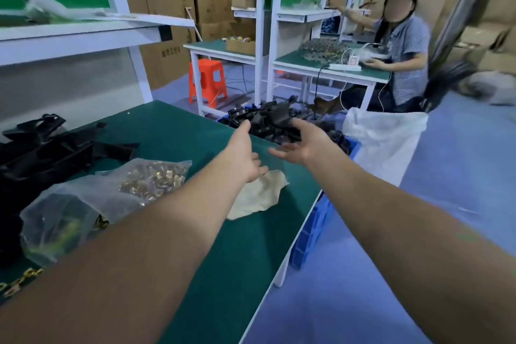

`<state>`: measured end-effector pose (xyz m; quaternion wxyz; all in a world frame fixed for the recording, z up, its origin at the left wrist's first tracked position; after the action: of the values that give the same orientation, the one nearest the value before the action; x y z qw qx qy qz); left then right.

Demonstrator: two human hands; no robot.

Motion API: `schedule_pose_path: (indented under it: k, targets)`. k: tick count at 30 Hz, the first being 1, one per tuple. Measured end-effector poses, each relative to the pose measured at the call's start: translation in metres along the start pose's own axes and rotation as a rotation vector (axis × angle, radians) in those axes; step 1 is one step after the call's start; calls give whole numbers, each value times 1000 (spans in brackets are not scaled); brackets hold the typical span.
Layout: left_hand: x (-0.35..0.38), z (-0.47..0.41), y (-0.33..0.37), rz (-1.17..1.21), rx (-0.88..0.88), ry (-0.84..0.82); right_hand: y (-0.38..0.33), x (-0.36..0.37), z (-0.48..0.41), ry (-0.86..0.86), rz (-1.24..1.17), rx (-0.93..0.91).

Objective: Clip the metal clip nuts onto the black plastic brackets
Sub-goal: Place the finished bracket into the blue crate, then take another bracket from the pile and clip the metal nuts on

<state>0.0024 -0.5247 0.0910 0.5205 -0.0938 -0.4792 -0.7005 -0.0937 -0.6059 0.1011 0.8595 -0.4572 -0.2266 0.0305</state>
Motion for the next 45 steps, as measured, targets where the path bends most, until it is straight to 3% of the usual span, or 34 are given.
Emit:
schedule_pose_path:
  k: [3,6,10,14,18,22,25,28,30,32,37,41,45]
  targets:
    - [-3,-6,4,-91,27,13,14,23,-8,-117,315,104]
    - [-13,-6,9,-168,120,-3,44,46,-1,-187,506,-2]
    - [-44,6,17,-530,451,211,73,68,16,-150,489,-184]
    - [-77,39,51,-452,665,216,83,104,47,-297,468,-274]
    - [-130,87,100,-488,907,397,98,156,83,-461,463,-331]
    - [-195,146,137,-406,958,418,136,213,116,-599,461,-291]
    - [-247,194,153,-489,1073,623,179,252,136,-746,584,-314]
    - [-300,240,158,-586,1152,958,226,294,152,-880,735,-334]
    - [-341,265,157,-649,1059,1173,255,319,161,-959,925,-425]
    - [-381,284,151,-682,954,1207,278,339,167,-986,1098,-508]
    - [-449,306,127,-870,768,1068,323,376,156,-952,1470,-735]
    - [-471,299,107,-945,576,951,337,392,138,-734,1836,-1020]
    - [-470,281,91,-1393,335,828,342,393,122,-722,2032,-1140]
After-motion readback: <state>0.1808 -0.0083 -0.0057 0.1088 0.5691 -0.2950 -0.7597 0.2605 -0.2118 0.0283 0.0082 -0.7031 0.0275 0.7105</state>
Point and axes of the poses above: each hand's wrist, its own z-axis away from the middle knuckle, its own x-axis out of the palm, y = z × x, the point moved 2 cm from there along -z, towards the middle knuckle, and after that the axes turned 10 degrees about z, right-handed, at the moved point
